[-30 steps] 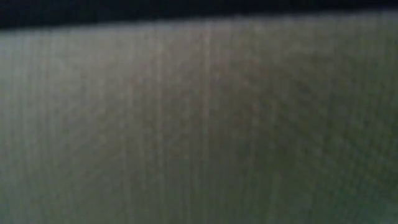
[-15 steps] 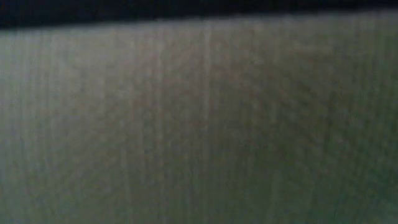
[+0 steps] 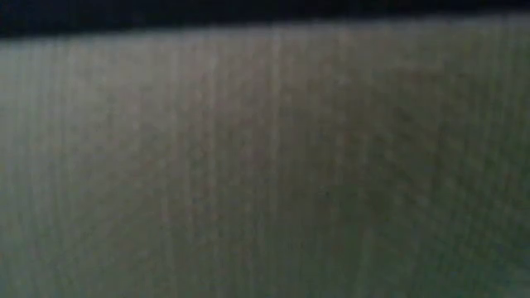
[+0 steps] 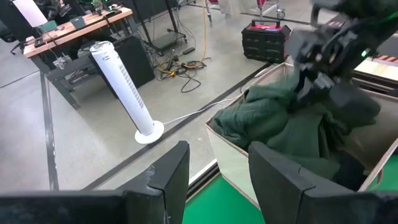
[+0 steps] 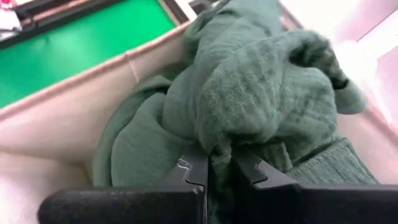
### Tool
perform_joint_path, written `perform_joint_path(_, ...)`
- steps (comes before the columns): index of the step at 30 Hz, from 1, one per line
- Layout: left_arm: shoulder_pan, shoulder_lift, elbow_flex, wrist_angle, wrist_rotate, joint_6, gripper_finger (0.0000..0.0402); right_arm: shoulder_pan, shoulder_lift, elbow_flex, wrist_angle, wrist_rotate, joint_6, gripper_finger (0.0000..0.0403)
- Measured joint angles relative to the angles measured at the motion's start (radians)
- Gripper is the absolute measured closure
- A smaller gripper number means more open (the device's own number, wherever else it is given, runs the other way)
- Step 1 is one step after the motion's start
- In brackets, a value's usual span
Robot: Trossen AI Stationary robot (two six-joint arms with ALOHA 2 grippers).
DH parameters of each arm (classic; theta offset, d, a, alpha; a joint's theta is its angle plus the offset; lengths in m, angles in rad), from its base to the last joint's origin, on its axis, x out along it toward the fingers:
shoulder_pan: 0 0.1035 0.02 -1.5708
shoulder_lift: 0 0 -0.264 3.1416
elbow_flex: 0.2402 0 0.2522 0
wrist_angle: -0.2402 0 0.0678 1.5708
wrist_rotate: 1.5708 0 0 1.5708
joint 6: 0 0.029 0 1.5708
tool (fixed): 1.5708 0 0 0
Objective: Sort clothes
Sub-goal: Put the green polo shirt into the white laundry bin
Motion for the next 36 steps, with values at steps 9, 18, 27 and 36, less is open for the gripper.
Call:
perform_joint_path(9, 0.0, 0.004, 0.0, -0.004, 0.001, -0.005, 0.0257, -0.022, 0.106, -0.002, -0.032, -0.12, 0.021, 0.0386)
perform_joint_path(18, 0.0, 0.019, 0.0, -0.013, 0.002, -0.005, 0.0257, -0.046, 0.195, -0.002, -0.103, -0.213, 0.018, 0.0386)
perform_joint_path(27, 0.0, 0.032, 0.0, -0.02, 0.002, -0.006, 0.0257, -0.052, 0.212, -0.002, -0.106, -0.236, 0.015, 0.0375)
perform_joint_path(36, 0.0, 0.032, 0.0, -0.02, 0.005, -0.009, 0.0257, -0.055, 0.144, 0.026, -0.181, -0.219, 0.028, 0.0282)
